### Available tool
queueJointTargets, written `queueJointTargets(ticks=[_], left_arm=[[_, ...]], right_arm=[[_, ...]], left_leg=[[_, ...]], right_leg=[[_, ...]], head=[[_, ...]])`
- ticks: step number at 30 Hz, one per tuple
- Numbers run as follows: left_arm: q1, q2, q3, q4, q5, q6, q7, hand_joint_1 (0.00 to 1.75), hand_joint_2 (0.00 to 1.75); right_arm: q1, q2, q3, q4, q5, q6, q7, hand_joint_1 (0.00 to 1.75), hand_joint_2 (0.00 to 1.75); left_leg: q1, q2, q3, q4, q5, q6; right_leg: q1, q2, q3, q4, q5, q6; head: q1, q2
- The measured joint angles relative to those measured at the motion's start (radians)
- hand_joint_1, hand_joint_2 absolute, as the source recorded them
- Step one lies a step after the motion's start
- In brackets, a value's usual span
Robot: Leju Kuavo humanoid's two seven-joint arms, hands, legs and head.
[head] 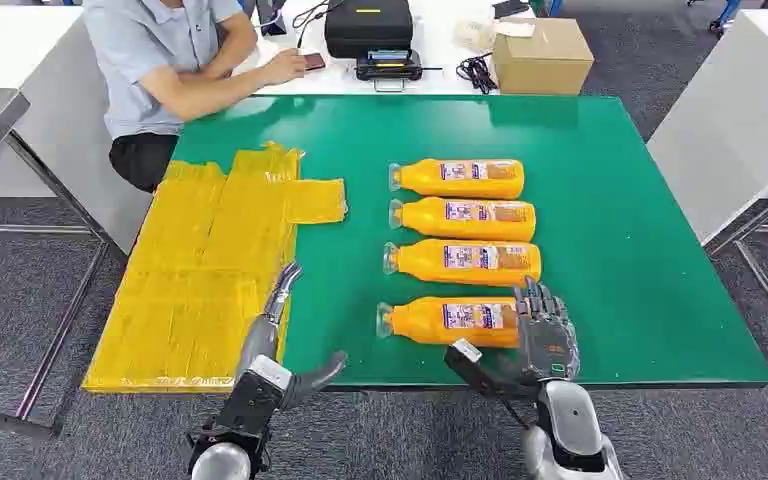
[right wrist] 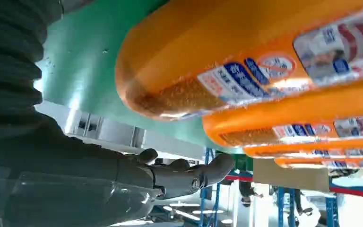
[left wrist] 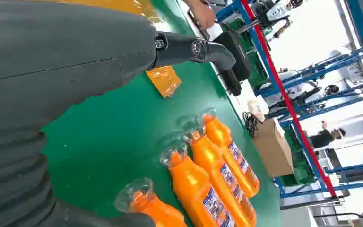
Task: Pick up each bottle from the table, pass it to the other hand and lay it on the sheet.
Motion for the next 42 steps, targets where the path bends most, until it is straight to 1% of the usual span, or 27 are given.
queueJointTargets(ticks=[16, 34, 36, 40, 41, 42], left_arm=[[-0.01, 0.0, -0.007, 0.008, 0.001, -0.006, -0.003, 0.0, 1.75], [-0.018, 0.0, -0.017, 0.016, 0.002, -0.014, -0.004, 0.0, 1.75], [-0.018, 0.0, -0.017, 0.016, 0.002, -0.021, -0.004, 0.0, 1.75], [-0.018, 0.0, -0.023, 0.016, -0.007, -0.03, -0.002, 0.0, 1.75], [-0.018, 0.001, -0.026, 0.016, -0.011, -0.033, 0.0, 0.0, 1.75], [-0.018, 0.001, -0.028, 0.016, -0.018, -0.036, 0.001, 0.0, 1.75]], right_arm=[[-0.06, -0.017, 0.016, 0.098, -0.004, 0.022, 0.002, 0.0, 1.75], [-0.09, -0.02, 0.04, 0.13, -0.012, 0.029, -0.006, 0.0, 1.75], [-0.092, -0.021, 0.041, 0.132, -0.013, 0.04, -0.005, 0.0, 1.75], [-0.107, -0.028, 0.053, 0.137, -0.019, 0.107, 0.017, 0.0, 1.75], [-0.11, -0.034, 0.059, 0.139, -0.02, 0.122, 0.026, 0.03, 1.75], [-0.113, -0.038, 0.065, 0.142, -0.021, 0.135, 0.032, 0.79, 1.75]], left_leg=[[0.0, 0.0, 0.0, 0.0, 0.0, 0.0], [0.0, 0.0, 0.0, 0.0, 0.0, 0.0], [0.0, 0.0, 0.0, 0.0, 0.0, 0.0], [0.0, 0.001, 0.001, 0.0, 0.0, 0.0], [0.0, 0.001, 0.002, 0.0, 0.0, 0.0], [0.0, 0.001, 0.002, 0.0, 0.0, 0.0]], right_leg=[[0.0, 0.0, 0.0, 0.0, 0.0, 0.0], [0.0, 0.0, 0.0, 0.0, 0.0, 0.0], [0.0, 0.0, 0.0, 0.0, 0.0, 0.0], [0.0, 0.0, 0.001, 0.0, 0.0, 0.0], [0.0, 0.0, 0.001, 0.0, 0.0, 0.0], [0.0, 0.0, 0.001, 0.0, 0.0, 0.0]], head=[[0.0, 0.0], [0.0, 0.0], [0.0, 0.0], [0.0, 0.0], [0.0, 0.0], [0.0, 0.0]])
